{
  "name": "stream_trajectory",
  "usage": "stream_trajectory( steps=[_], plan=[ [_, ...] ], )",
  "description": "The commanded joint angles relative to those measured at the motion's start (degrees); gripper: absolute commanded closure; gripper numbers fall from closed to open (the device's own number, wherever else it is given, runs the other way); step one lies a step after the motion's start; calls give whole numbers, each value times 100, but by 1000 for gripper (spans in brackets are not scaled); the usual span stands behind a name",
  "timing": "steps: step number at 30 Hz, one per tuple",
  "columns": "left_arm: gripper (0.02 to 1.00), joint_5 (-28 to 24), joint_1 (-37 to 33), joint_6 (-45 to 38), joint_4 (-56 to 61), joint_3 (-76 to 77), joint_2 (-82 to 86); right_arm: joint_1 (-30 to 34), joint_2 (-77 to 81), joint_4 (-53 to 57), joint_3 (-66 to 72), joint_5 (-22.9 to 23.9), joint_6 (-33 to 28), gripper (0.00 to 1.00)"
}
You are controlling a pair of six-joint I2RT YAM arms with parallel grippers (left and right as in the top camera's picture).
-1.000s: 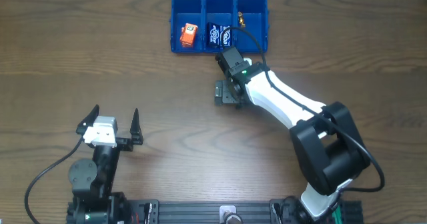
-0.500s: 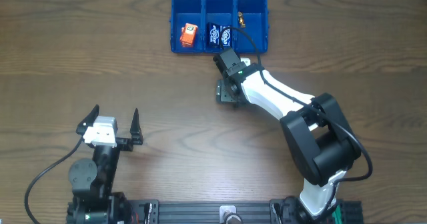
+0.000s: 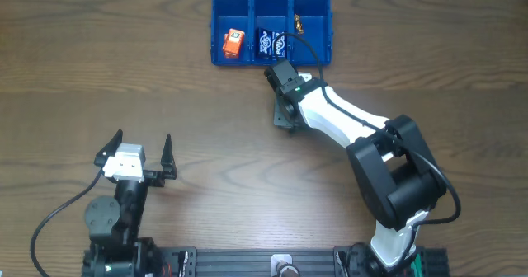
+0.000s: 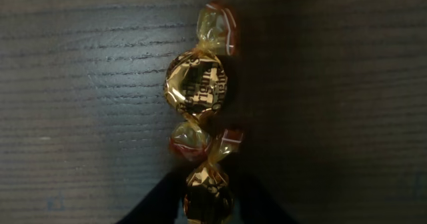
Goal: Sort Candies Into Trays
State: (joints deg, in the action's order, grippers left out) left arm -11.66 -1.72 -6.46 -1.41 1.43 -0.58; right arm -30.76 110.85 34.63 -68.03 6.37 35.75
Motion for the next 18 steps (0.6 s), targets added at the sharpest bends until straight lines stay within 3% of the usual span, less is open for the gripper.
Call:
stream_trajectory(
  steps=[1, 7, 12, 16, 18],
  plan=[
    [20, -39, -9, -85, -181, -118, 37, -4, 188, 35, 48, -92, 52, 779],
    [20, -39, -9, -85, -181, -118, 37, -35, -496, 332, 46, 4, 50, 816],
    [23, -39, -9, -85, -181, -118, 37, -22, -1880, 553, -46, 909, -55, 833],
    [23, -39, -9, -85, -181, -118, 37, 260, -2041, 490, -719, 1517, -636, 847],
    [20, -39, -9, -85, -181, -118, 37, 507, -1917, -46, -916, 1609, -1075, 842]
  ],
)
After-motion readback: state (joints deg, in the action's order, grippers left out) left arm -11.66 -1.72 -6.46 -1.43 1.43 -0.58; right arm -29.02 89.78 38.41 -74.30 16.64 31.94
